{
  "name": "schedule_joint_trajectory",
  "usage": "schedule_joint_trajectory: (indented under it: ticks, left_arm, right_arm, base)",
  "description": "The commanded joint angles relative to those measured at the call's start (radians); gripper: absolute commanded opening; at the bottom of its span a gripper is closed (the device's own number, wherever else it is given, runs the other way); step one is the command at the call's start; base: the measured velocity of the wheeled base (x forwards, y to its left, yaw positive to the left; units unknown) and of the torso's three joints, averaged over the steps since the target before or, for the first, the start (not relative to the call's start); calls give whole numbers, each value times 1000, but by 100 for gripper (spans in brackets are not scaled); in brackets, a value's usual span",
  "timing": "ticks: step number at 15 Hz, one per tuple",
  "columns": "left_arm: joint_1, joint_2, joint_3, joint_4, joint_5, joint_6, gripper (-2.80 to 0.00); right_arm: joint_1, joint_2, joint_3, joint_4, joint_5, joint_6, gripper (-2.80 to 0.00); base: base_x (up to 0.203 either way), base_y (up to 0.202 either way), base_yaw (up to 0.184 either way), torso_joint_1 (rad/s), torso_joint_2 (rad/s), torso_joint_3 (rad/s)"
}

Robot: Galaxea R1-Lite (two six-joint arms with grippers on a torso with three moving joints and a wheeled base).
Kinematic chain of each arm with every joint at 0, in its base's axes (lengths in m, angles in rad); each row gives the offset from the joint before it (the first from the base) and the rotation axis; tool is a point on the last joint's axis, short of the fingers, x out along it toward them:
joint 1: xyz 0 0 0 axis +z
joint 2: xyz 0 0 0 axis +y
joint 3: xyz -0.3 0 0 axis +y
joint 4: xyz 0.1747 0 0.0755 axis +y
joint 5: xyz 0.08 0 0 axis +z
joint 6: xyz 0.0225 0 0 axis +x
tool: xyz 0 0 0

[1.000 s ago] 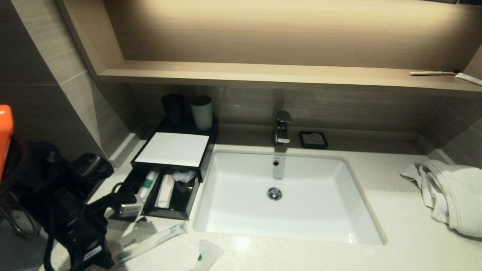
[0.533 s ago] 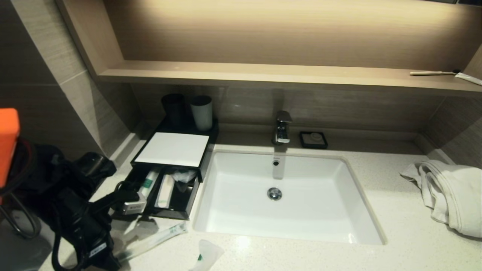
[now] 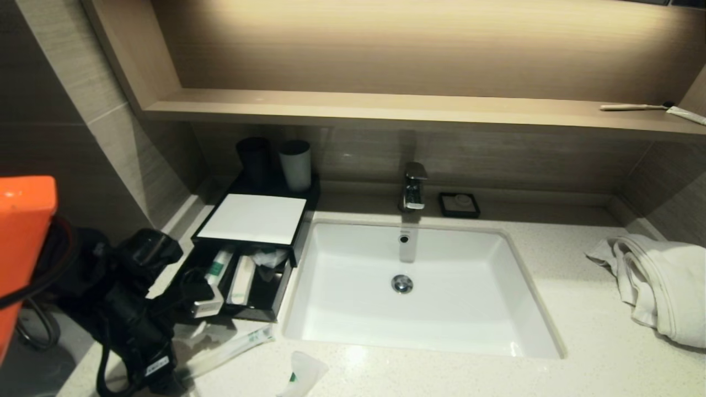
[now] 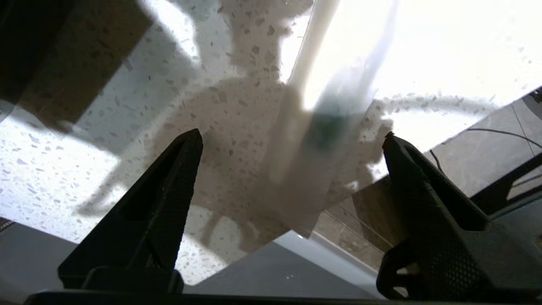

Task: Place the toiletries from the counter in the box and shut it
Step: Pick up the bathroom toiletry

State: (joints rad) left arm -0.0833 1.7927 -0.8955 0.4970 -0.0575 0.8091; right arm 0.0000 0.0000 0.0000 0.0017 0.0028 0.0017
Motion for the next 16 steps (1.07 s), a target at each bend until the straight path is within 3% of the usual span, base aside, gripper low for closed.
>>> schedule_joint_trajectory:
  ticks: [1, 16]
  left_arm:
    - [-1, 5, 21, -11, -1, 4, 0]
    - [-3, -7, 43, -14, 7, -4, 0]
  right_arm:
    - [0, 0, 0, 0, 0, 0, -280]
    - [0, 0, 0, 0, 0, 0, -280]
  base:
    - [0, 0, 0, 0, 0, 0]
    - [0, 0, 0, 0, 0, 0]
